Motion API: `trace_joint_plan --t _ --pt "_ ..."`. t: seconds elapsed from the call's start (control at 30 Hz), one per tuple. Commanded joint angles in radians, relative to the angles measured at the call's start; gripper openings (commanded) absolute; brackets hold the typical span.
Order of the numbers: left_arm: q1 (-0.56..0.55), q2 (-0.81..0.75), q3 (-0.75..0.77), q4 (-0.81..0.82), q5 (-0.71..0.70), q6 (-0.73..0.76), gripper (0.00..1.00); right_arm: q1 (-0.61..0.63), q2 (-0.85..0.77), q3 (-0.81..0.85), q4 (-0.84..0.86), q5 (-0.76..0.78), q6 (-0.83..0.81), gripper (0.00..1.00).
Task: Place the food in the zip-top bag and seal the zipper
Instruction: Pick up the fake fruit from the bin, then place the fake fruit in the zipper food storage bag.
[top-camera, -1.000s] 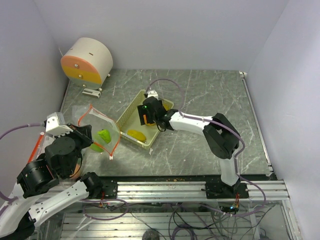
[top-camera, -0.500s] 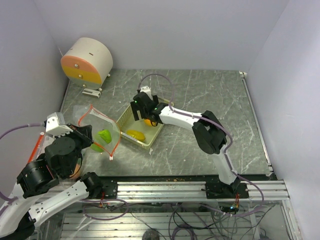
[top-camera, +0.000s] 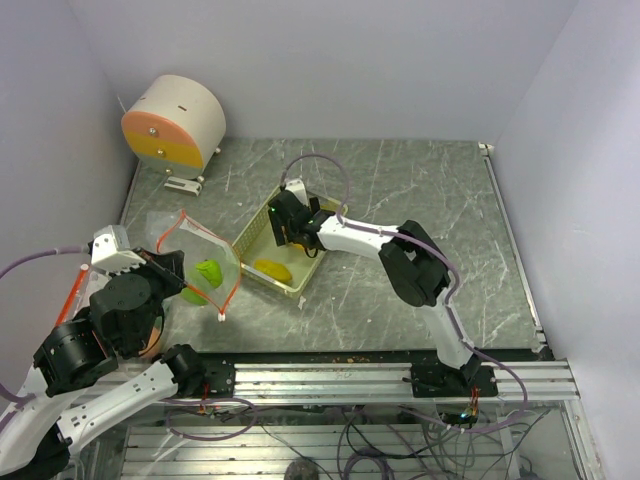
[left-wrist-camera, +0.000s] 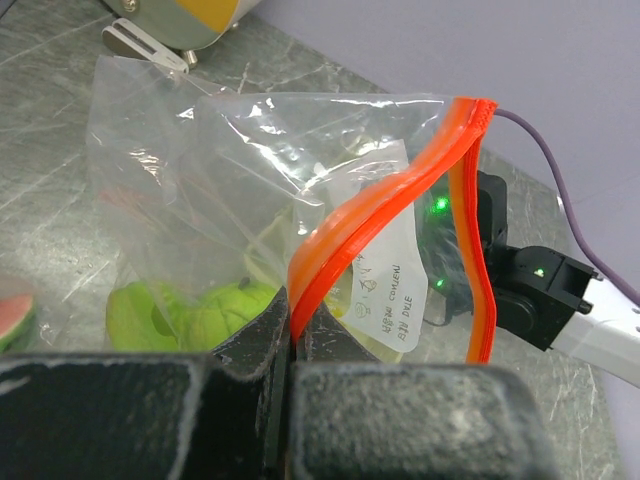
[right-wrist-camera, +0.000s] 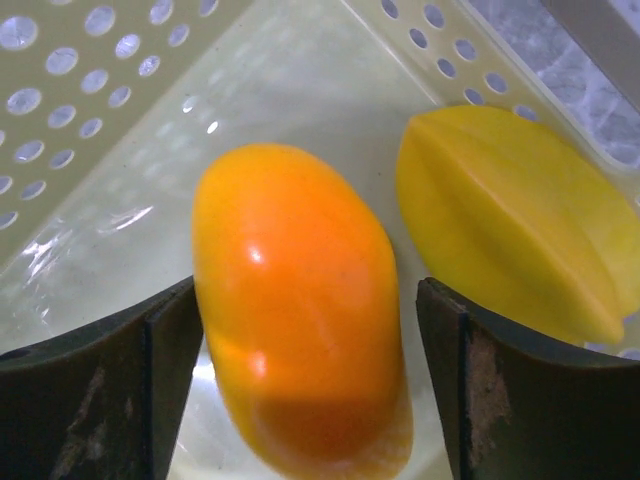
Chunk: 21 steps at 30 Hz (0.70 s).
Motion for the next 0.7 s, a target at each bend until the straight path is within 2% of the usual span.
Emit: trace_joint_plan --t 0.0,0.07,0.13,0.23,0.37,0.47,0.67 --pt "0.006 -0.007 0.006 -0.008 -0.003 -0.008 0.07 -0.010 0.042 -0.016 0.087 -0.011 -0.029 0.78" --pt "0.005 -0.011 0.010 -0.017 -0.008 -0.011 0.07 -0.010 0.029 -0.027 0.092 -0.002 -0.024 0.62" --pt "0.006 -0.014 0.011 -0.024 -0.011 -0.014 0.07 -0.010 -0.009 -0.052 0.103 0.004 -0.022 0.54" --pt "0.006 -0.018 0.008 -0.020 -0.010 -0.011 0.07 -0.007 -0.106 -0.119 0.140 -0.015 -0.034 0.52" --pt "0.005 -0.009 0.008 -0.017 -0.003 -0.012 0.07 0.007 -0.325 -0.222 0.205 -0.112 -0.071 0.52" --pt "0.005 -0.005 -0.001 0.000 0.012 -0.010 0.07 0.014 -0.497 -0.306 0.272 -0.281 -0.098 0.53" --pt "0.005 0.001 -0.029 0.031 0.029 -0.016 0.07 0.025 -0.786 -0.465 0.522 -0.777 -0.077 0.53"
